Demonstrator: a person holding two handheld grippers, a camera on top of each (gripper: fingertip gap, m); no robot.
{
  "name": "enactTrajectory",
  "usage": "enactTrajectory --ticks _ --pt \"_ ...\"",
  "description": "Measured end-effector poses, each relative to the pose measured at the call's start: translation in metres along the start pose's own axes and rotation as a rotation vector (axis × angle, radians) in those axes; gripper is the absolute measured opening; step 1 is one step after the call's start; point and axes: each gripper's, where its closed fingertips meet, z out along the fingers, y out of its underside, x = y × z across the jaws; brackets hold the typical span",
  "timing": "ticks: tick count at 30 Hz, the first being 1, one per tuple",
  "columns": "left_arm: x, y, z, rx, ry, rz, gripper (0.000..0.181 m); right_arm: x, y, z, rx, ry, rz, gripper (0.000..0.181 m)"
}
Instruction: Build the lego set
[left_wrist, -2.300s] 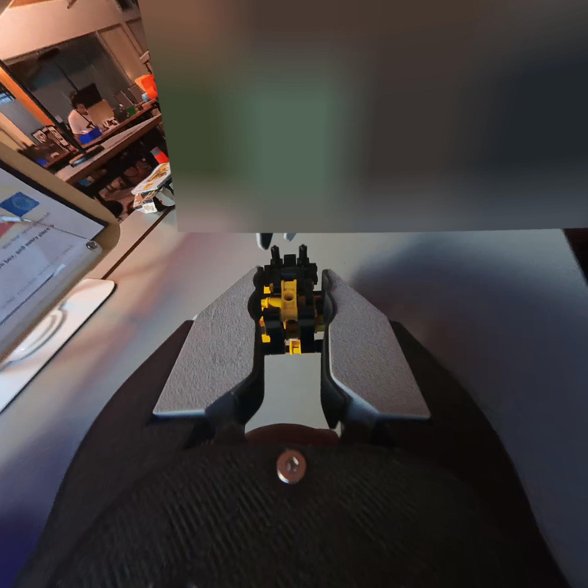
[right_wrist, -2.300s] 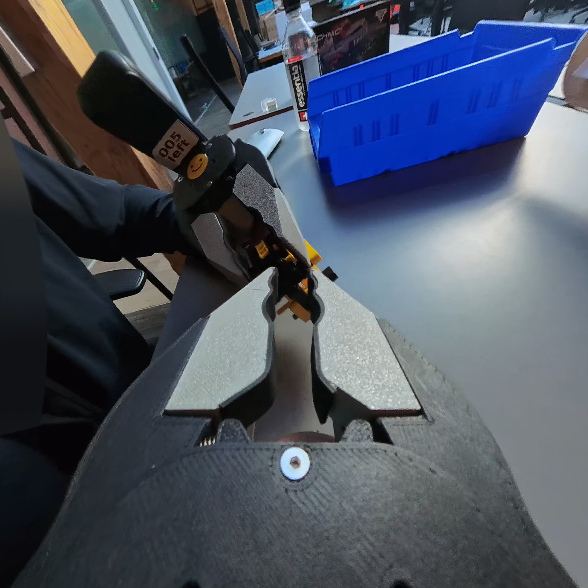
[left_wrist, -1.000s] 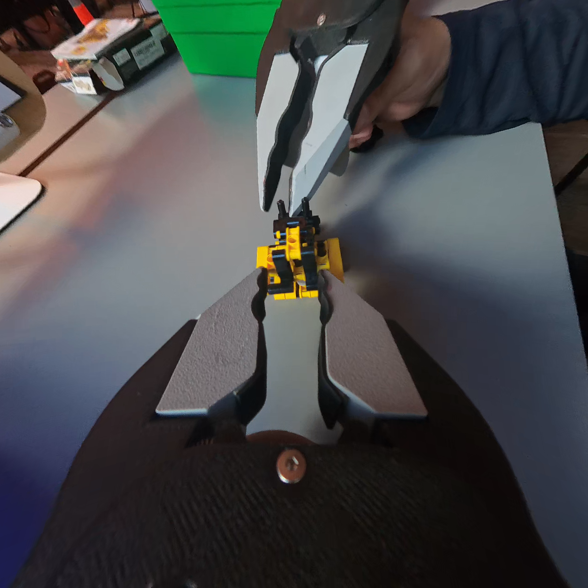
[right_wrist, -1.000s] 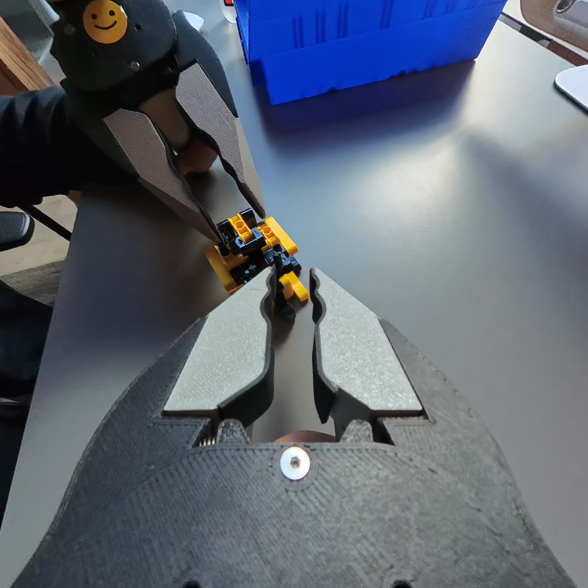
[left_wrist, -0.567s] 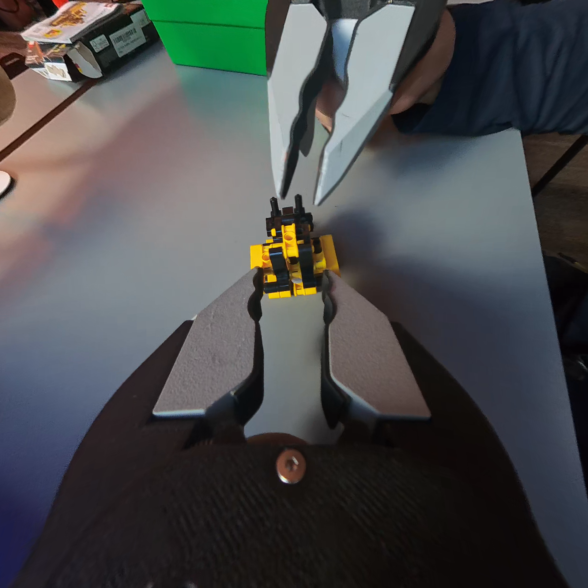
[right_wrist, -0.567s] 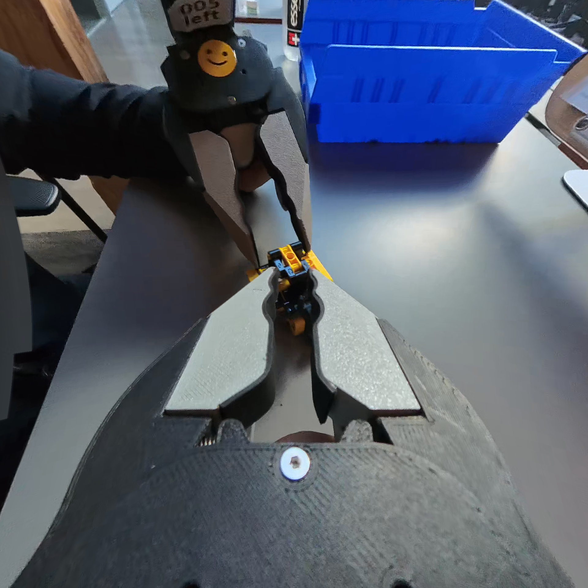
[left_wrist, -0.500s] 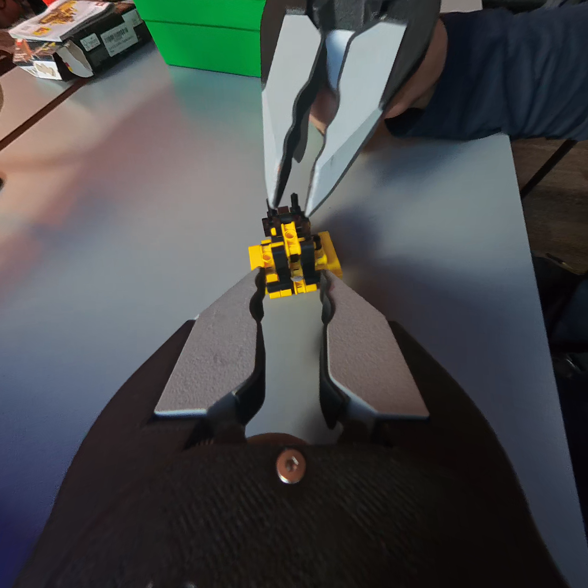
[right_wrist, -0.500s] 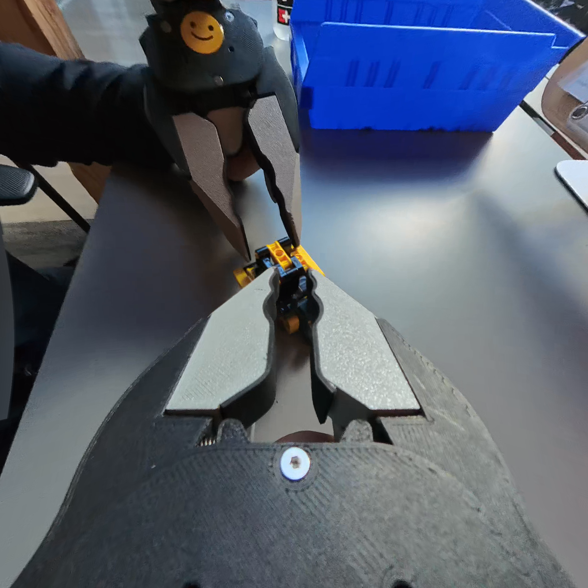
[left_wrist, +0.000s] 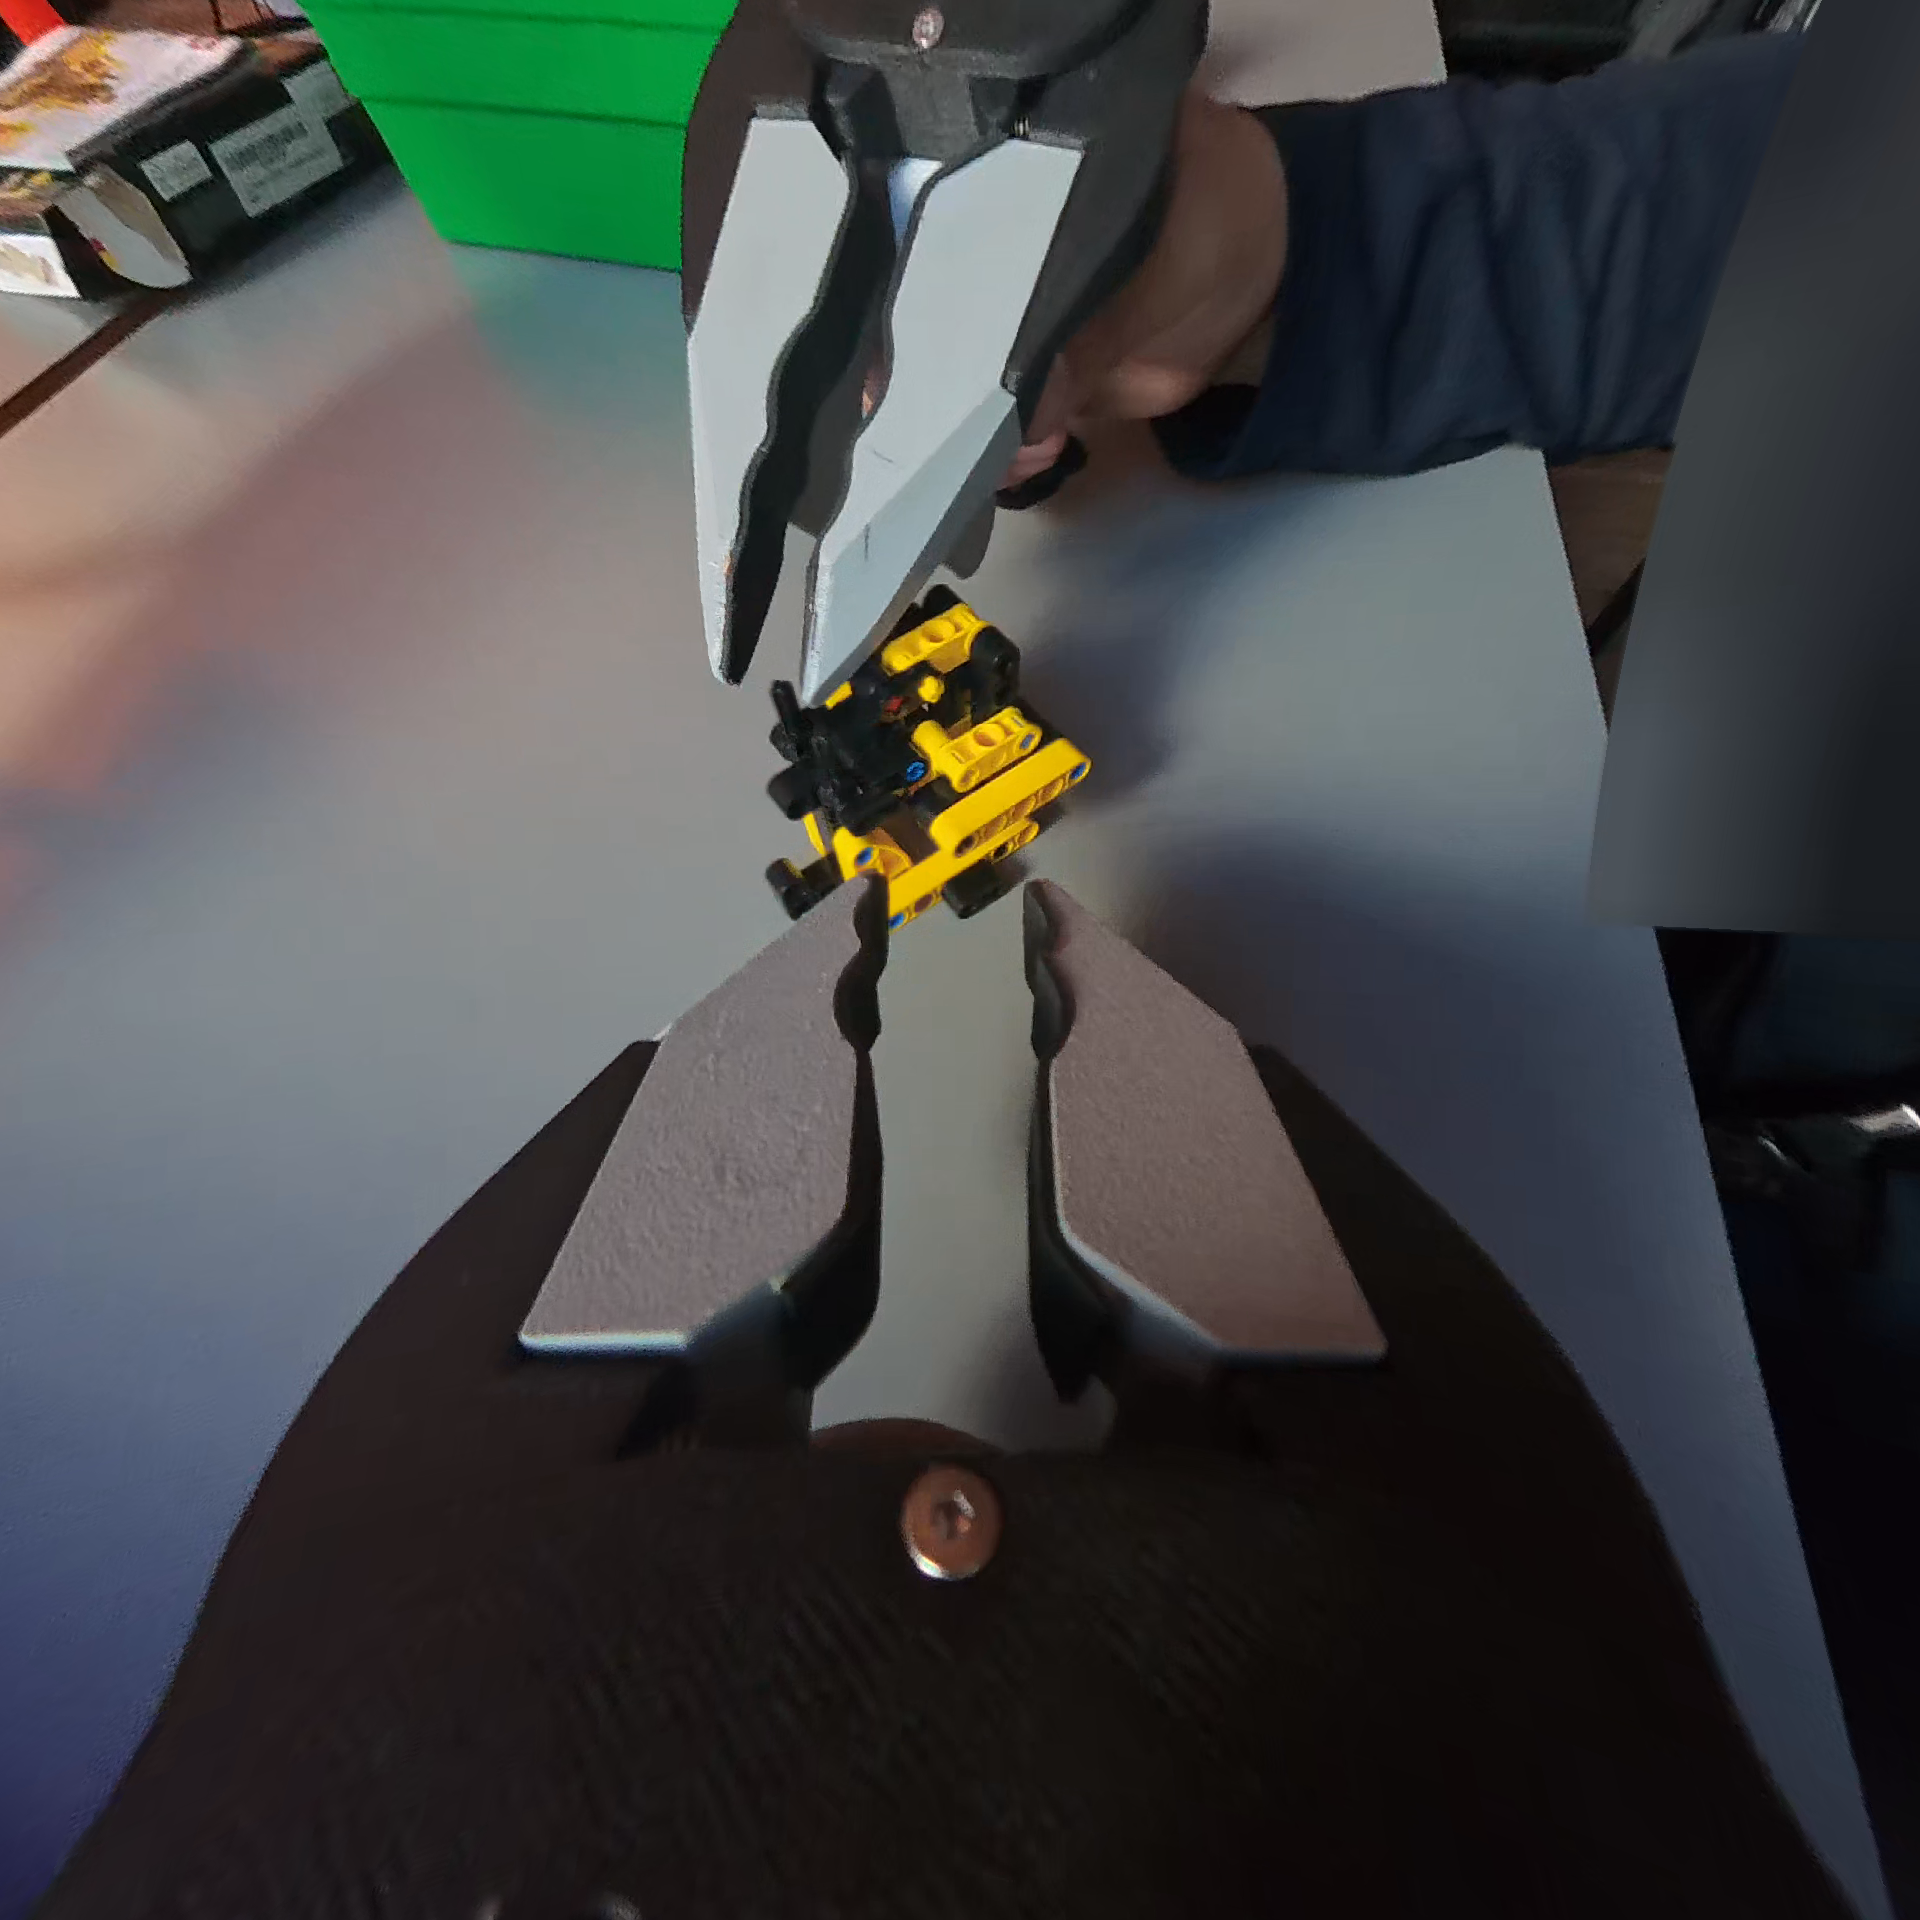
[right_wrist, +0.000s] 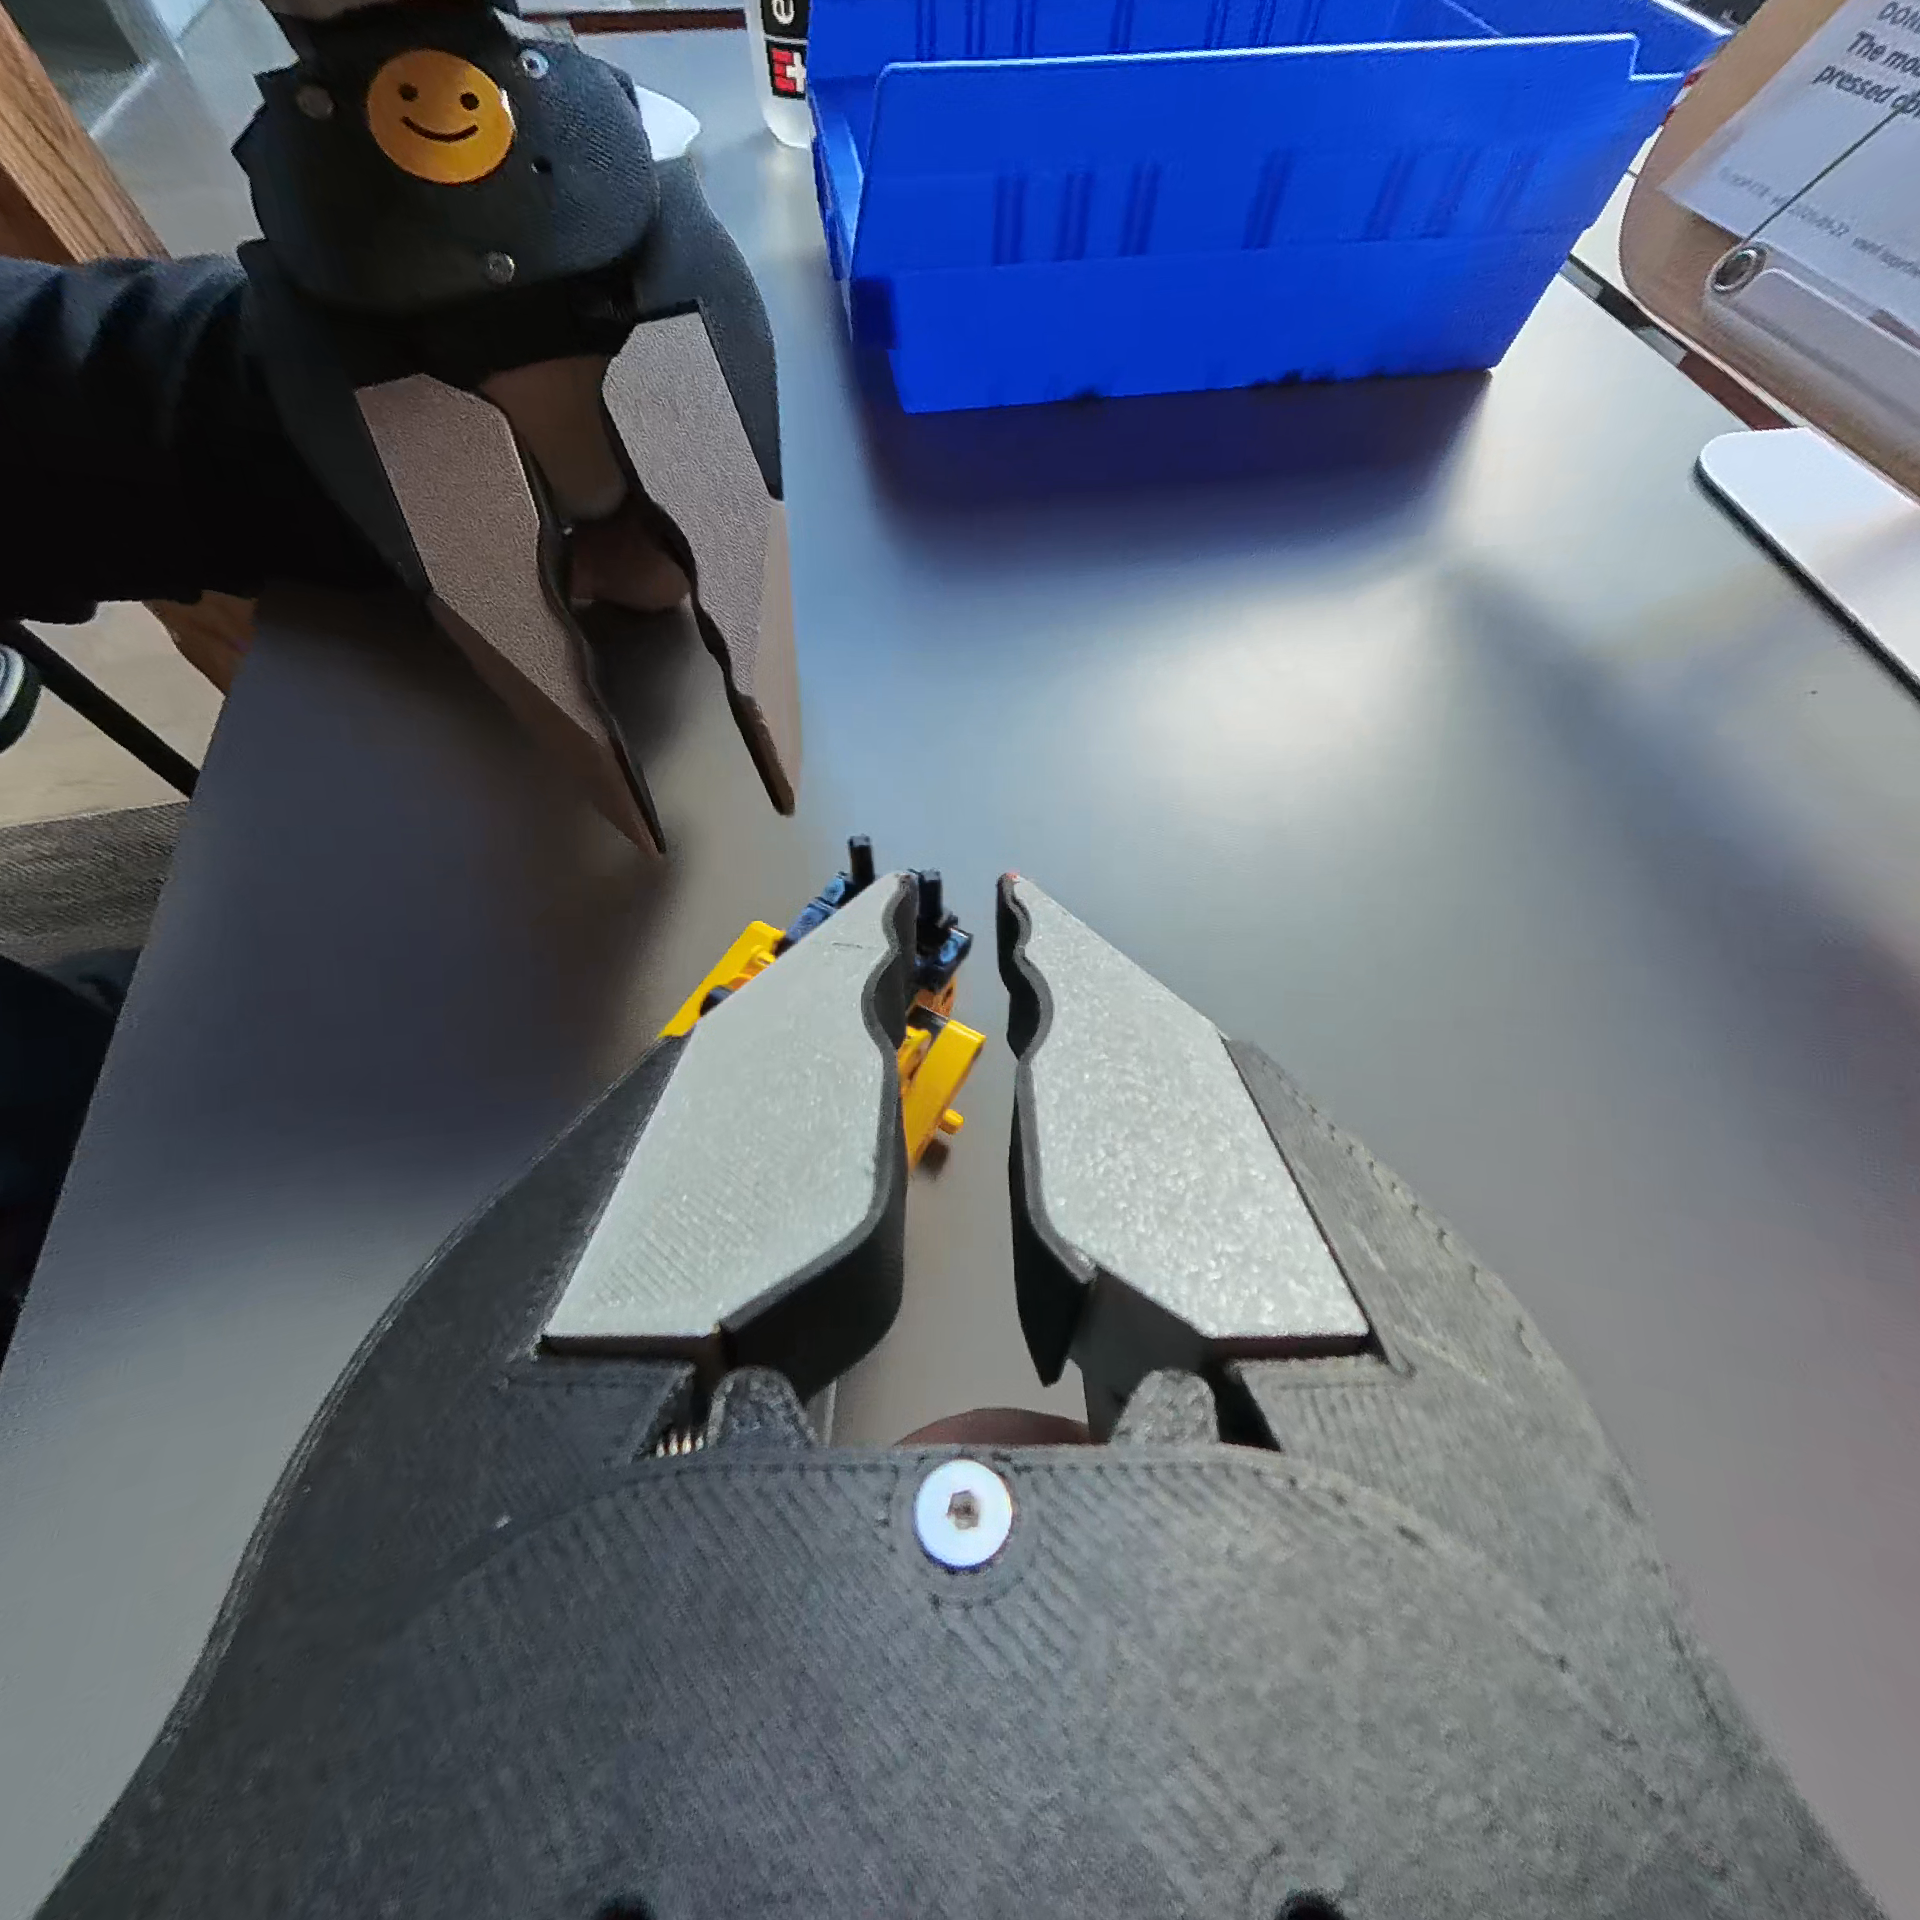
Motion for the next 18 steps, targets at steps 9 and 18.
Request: enactTrajectory --ticks 9,18 --pt "-0.019 0.007 0.000 -0.044 -0.114 0.075 0.021 0.022 -0.008 -0.019 0.133 -0.020 0.072 0.016" --pt "-0.029 -0.001 -0.009 0.032 -0.158 0.085 0.016 -0.006 -0.005 -0.032 0.159 -0.134 0.059 0.030"
